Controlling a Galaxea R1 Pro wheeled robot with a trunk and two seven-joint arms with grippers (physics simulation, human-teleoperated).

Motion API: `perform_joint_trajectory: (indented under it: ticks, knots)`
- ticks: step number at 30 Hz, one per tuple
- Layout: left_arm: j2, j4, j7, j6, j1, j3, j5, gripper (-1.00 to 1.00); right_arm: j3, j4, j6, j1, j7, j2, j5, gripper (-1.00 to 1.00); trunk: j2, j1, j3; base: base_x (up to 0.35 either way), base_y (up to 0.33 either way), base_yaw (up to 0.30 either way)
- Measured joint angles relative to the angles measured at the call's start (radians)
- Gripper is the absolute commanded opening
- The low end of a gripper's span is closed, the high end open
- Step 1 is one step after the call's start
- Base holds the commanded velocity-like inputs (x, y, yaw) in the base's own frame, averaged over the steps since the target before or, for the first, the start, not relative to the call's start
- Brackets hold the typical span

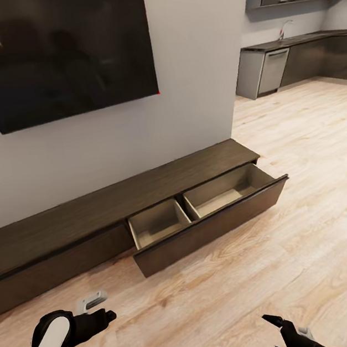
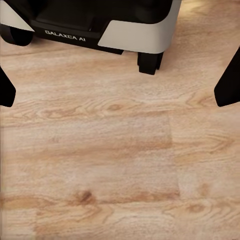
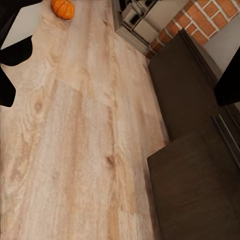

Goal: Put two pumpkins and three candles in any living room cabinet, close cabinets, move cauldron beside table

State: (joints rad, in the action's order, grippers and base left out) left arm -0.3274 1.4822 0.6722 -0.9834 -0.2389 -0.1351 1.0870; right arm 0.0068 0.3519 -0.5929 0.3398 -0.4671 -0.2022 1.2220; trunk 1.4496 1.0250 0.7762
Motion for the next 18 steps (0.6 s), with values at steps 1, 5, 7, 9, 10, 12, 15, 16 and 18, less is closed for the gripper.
perform_joint_trajectory:
  ticks: [1, 5, 7, 9, 10, 12, 15, 16, 18]
  knots:
    - [0.000, 0.000, 0.000, 0.000, 0.000, 0.000, 0.000, 1.00, 0.000, 0.000, 0.001, 0.000, 0.000, 0.000, 0.000, 1.00, 0.000, 0.000, 0.000, -0.051, 0.000, -0.260]
    - [0.000, 0.000, 0.000, -0.001, 0.000, 0.000, 0.000, 1.00, 0.000, 0.000, 0.002, 0.000, 0.000, 0.000, 0.000, 1.00, 0.000, 0.000, 0.000, -0.115, 0.000, -0.260]
    - [0.000, 0.000, 0.000, 0.000, 0.000, 0.000, 0.000, 1.00, 0.000, 0.000, 0.002, 0.000, 0.000, 0.000, 0.000, 1.00, 0.000, 0.000, 0.000, -0.207, 0.000, -0.260]
    - [0.000, 0.000, 0.000, 0.000, 0.000, 0.000, 0.000, 1.00, -0.001, 0.000, 0.002, 0.000, 0.000, 0.000, 0.000, 1.00, 0.000, 0.000, 0.000, -0.236, 0.000, -0.260]
    - [0.000, 0.000, 0.000, 0.000, 0.000, 0.000, 0.000, 1.00, -0.001, 0.000, 0.002, 0.000, 0.000, 0.000, 0.000, 1.00, 0.000, 0.000, 0.000, -0.203, 0.000, -0.260]
    - [0.000, 0.000, 0.000, 0.000, 0.000, 0.000, 0.000, 1.00, 0.000, 0.000, 0.002, 0.000, 0.000, 0.000, 0.000, 1.00, 0.000, 0.000, 0.000, -0.105, 0.000, -0.260]
    - [0.000, 0.005, 0.000, 0.000, 0.000, 0.000, 0.000, 1.00, -0.001, 0.000, 0.002, 0.000, 0.000, -0.001, 0.000, 1.00, 0.000, 0.000, 0.000, -0.042, 0.000, -0.260]
    - [0.000, 0.006, 0.000, 0.000, 0.000, 0.000, 0.000, 1.00, -0.001, 0.000, 0.002, 0.000, 0.000, -0.001, 0.000, 1.00, 0.000, 0.000, 0.000, -0.017, 0.000, -0.260]
    - [0.000, 0.008, 0.000, -0.001, 0.000, 0.000, 0.000, 1.00, -0.001, 0.000, 0.002, 0.000, 0.000, -0.001, 0.000, 1.00, 0.000, 0.000, 0.000, -0.007, 0.000, -0.260]
